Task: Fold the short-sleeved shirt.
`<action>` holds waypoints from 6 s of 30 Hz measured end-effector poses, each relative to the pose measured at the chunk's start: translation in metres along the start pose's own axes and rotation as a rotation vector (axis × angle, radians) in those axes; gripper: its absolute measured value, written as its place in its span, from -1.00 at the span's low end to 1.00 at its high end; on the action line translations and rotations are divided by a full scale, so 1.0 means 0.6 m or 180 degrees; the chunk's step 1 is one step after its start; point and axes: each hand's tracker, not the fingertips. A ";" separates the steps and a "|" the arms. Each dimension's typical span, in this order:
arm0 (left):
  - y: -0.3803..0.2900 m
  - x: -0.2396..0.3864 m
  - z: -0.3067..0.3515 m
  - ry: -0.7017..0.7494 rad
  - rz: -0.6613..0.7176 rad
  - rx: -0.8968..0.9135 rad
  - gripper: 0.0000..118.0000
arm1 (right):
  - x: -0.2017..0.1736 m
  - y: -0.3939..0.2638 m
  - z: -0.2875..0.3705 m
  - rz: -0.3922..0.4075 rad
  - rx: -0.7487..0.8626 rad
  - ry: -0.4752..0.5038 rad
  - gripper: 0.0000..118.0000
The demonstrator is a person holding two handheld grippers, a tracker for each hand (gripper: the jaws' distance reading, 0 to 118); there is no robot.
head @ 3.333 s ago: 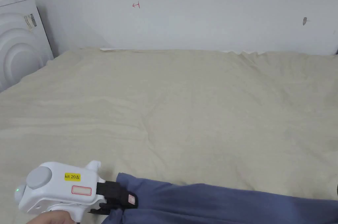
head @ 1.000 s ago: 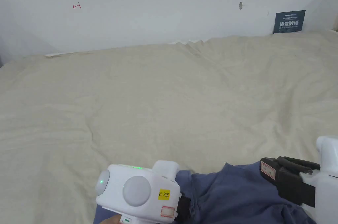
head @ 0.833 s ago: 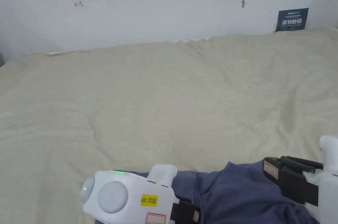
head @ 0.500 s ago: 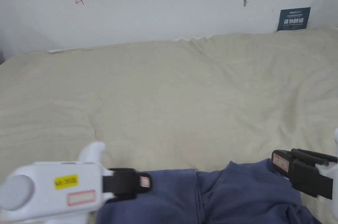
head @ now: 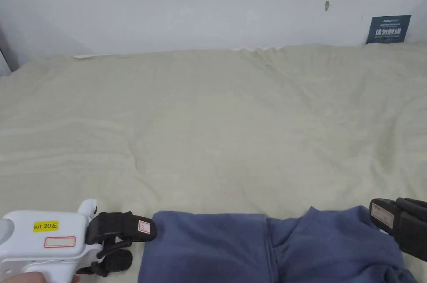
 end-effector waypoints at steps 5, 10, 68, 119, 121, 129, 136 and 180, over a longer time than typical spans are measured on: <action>0.001 0.003 -0.042 -0.0673 0.0237 -0.0103 1.00 | -0.010 -0.001 -0.007 0.0019 -0.0054 0.0021 -1.00; -0.012 0.039 -0.059 -0.0234 -0.0089 -0.0148 0.98 | -0.004 -0.002 -0.012 -0.0100 -0.0063 0.0055 -1.00; -0.076 0.336 -0.286 0.1501 -0.1543 -0.0597 -1.00 | 0.072 -0.017 0.022 -0.0355 0.0128 0.0138 -1.00; -0.258 0.286 0.022 0.2643 -0.2651 0.3855 -1.00 | -0.037 -0.075 0.001 0.0596 0.1853 -0.1175 -1.00; -0.257 0.285 0.020 0.2660 -0.2669 0.3836 -1.00 | -0.035 -0.077 0.002 0.0610 0.1847 -0.1185 -1.00; -0.253 0.286 0.016 0.2666 -0.2646 0.3776 -1.00 | -0.022 -0.074 0.006 0.0523 0.1823 -0.1312 -1.00; -0.254 0.309 0.040 0.2665 -0.2745 0.3803 -1.00 | -0.017 -0.058 0.026 0.0430 0.1864 -0.1360 -1.00; 0.004 0.044 -0.126 -0.0589 0.0382 -0.0603 1.00 | -0.056 -0.058 -0.282 0.0038 -0.1757 -0.0017 -1.00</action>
